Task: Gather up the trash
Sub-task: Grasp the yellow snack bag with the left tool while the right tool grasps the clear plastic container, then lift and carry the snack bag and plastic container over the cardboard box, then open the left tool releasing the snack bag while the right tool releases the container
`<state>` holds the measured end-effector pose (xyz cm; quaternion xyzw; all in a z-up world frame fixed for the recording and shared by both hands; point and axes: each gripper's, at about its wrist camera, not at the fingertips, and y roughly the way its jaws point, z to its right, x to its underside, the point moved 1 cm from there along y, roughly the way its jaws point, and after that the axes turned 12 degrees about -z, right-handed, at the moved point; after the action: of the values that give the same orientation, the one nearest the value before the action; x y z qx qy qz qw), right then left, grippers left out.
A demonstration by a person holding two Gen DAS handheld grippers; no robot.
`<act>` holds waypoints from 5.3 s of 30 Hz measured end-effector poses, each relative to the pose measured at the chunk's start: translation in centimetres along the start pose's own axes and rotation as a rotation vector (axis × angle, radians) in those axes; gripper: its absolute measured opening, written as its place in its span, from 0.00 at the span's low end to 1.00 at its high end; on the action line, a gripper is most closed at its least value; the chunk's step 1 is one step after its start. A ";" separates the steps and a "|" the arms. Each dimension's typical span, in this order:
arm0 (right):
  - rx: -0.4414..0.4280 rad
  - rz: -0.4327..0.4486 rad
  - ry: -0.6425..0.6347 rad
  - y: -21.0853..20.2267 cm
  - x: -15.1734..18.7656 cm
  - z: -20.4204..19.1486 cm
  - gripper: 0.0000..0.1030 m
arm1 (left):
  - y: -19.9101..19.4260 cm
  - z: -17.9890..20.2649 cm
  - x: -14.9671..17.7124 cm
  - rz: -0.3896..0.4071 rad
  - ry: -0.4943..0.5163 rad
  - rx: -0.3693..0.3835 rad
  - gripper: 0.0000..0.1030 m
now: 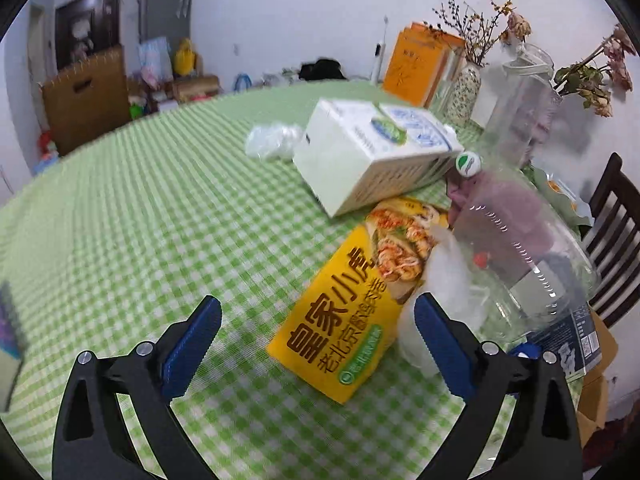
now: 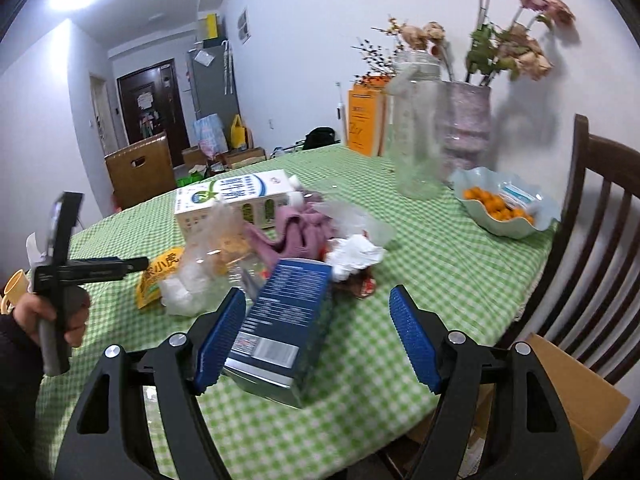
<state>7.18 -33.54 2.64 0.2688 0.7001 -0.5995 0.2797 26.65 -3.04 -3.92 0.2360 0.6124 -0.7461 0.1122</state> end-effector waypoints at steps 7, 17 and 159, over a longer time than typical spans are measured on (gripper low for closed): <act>0.008 -0.037 -0.039 1.1 -0.4 -2.2 0.69 | 2.3 1.6 2.2 -0.071 0.244 0.019 0.91; -0.024 -0.068 -0.104 3.3 -1.7 -6.4 0.69 | 3.8 1.7 1.1 -0.077 0.260 0.009 0.64; 0.462 -0.055 0.913 -11.2 28.2 31.9 0.46 | 18.2 55.3 19.5 -0.516 1.473 -0.095 0.66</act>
<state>-18.27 -65.50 -13.70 0.5395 0.6068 -0.5674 -0.1373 6.23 -58.18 -21.50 0.5155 0.5958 -0.3726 -0.4903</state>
